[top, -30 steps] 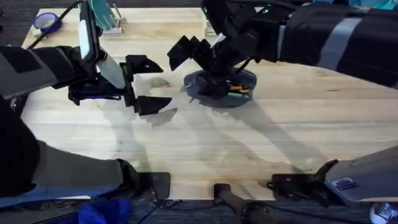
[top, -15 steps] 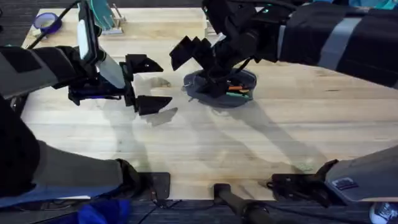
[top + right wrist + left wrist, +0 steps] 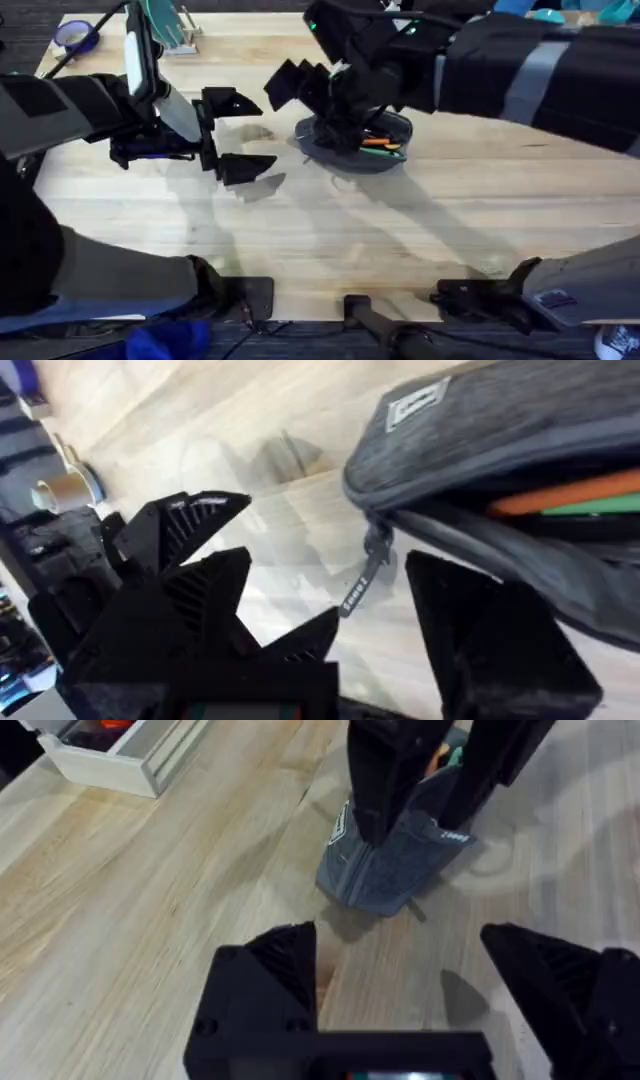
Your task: Unzip the bag, pick up the pens from the table one at a time and place them inside, then zip the bag closed.
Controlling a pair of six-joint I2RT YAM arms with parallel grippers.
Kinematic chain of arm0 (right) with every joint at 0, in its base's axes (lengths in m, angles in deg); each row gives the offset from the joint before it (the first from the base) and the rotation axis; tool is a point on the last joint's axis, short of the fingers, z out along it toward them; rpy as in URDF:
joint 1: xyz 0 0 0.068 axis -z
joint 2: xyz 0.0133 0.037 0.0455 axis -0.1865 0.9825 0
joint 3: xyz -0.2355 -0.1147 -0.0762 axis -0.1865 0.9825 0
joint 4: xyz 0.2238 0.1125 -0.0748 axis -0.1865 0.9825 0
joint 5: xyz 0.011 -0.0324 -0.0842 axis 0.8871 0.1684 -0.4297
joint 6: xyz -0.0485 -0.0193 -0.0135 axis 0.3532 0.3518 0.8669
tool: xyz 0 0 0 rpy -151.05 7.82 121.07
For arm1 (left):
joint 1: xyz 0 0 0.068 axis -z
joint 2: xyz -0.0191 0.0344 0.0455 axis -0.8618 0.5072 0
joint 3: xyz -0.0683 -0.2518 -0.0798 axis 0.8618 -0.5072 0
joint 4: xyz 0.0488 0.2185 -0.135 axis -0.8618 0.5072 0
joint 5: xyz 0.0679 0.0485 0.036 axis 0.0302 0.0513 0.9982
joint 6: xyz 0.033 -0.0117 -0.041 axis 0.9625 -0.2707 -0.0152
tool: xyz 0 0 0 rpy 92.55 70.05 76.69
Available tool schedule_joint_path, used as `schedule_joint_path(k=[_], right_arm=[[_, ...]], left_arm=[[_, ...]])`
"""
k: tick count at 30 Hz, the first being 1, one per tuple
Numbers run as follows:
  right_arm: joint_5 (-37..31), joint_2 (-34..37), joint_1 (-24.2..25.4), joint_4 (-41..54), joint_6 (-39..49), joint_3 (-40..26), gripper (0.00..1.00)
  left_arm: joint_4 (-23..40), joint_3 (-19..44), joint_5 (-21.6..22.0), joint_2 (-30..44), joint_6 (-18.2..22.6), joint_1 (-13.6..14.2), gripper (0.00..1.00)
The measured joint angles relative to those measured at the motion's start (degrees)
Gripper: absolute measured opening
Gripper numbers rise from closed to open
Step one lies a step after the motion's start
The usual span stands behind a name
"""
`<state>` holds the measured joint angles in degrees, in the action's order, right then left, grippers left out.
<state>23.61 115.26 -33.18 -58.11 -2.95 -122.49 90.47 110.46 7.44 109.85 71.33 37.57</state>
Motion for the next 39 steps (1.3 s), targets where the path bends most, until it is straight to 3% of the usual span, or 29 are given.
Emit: schedule_joint_path(k=[4, 12, 16, 18, 22, 23, 24, 39], right_arm=[[-4.8, 0.0, -2.3, -0.6, -0.6, 0.0, 0.936], [-7.0, 0.0, -2.3, -0.6, -0.9, 0.0, 0.873], [-7.8, 0.0, -2.3, -0.6, -1.0, 0.0, 0.771], [-7.9, 0.0, -2.3, -0.6, -0.9, 0.0, 0.653], [-8.0, 0.0, -2.3, -0.6, -1.0, 0.0, 0.157], [-8.1, 0.0, -2.3, -0.6, -1.2, 0.0, 0.069], [-8.0, 0.0, -2.3, -0.6, -1.2, 0.0, 0.043], [-7.9, 0.0, -2.3, -0.6, -1.2, 0.0, 0.03]], left_arm=[[0.0, 0.0, 0.0, 0.0, 0.0, 0.0, 0.993], [0.0, 0.0, 0.0, 0.0, 0.0, 0.0, 0.993], [0.0, 0.0, 0.0, 0.0, 0.0, 0.0, 0.993], [0.1, 0.0, 0.0, 0.0, 0.0, 0.0, 0.993], [0.2, 0.0, 0.0, 0.0, 0.0, 0.0, 0.992], [0.2, 0.0, 0.0, 0.0, 0.0, 0.0, 0.993], [0.2, 0.0, 0.0, 0.0, 0.0, 0.0, 0.993], [0.2, 0.0, 0.0, 0.0, 0.0, 0.0, 0.993]])
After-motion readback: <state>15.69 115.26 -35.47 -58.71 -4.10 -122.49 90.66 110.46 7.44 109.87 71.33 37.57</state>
